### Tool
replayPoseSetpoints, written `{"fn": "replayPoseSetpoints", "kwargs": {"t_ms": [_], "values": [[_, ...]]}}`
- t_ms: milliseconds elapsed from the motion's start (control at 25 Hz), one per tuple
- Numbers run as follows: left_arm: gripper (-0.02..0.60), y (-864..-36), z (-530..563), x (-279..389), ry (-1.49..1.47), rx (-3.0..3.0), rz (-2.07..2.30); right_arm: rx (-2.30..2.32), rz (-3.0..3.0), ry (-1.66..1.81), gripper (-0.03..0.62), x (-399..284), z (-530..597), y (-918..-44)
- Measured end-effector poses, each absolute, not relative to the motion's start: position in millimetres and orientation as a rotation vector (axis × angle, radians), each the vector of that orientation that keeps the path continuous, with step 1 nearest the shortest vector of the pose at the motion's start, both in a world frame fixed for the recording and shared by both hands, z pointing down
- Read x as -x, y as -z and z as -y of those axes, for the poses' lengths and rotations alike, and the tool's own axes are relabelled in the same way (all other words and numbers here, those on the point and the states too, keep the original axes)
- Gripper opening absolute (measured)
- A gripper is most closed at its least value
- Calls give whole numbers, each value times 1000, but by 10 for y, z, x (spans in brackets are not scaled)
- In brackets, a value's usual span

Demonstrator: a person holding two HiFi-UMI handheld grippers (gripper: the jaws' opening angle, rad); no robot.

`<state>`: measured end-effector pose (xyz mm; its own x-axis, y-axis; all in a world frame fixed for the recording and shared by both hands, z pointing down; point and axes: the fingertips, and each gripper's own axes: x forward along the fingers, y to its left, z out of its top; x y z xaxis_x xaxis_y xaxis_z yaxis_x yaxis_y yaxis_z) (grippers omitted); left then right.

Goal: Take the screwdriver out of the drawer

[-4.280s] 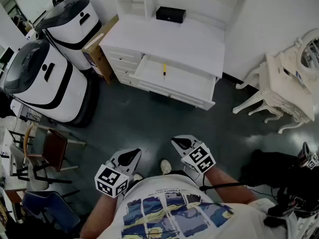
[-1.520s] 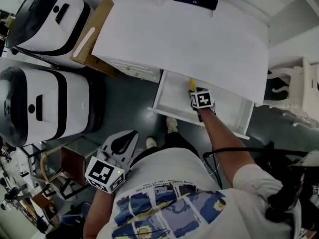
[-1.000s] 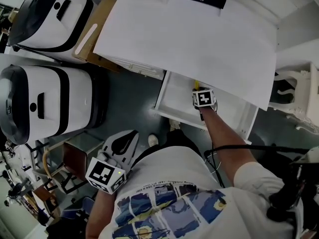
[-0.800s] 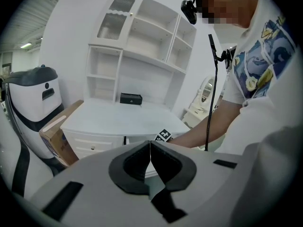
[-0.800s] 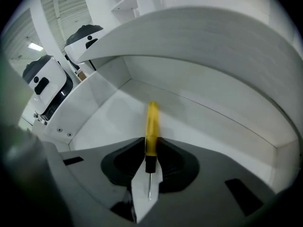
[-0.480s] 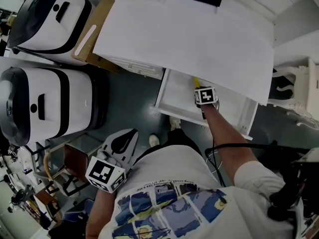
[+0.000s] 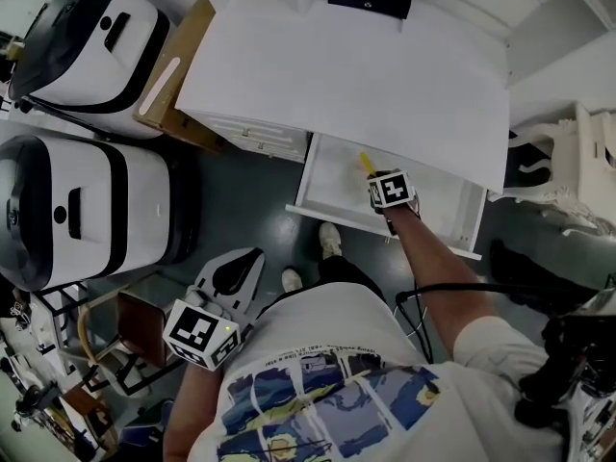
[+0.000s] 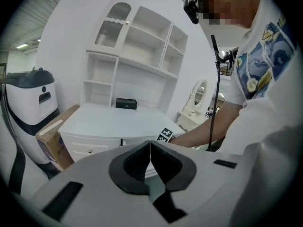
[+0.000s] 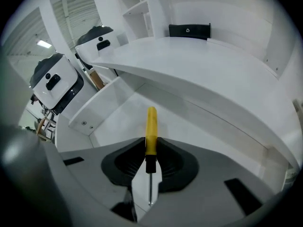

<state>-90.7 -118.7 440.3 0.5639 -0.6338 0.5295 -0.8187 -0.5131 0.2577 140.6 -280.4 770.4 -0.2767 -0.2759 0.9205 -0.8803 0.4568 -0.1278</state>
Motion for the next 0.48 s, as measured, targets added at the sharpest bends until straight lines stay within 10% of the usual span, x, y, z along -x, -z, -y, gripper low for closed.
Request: {"fn": "replayPoseSetpoints", "kwargs": {"t_ms": [480], "values": [[14,-4303,825,1192,-451,-2403,1140,-1024,1865,-779,94,-1146,2462,-7125]]}}
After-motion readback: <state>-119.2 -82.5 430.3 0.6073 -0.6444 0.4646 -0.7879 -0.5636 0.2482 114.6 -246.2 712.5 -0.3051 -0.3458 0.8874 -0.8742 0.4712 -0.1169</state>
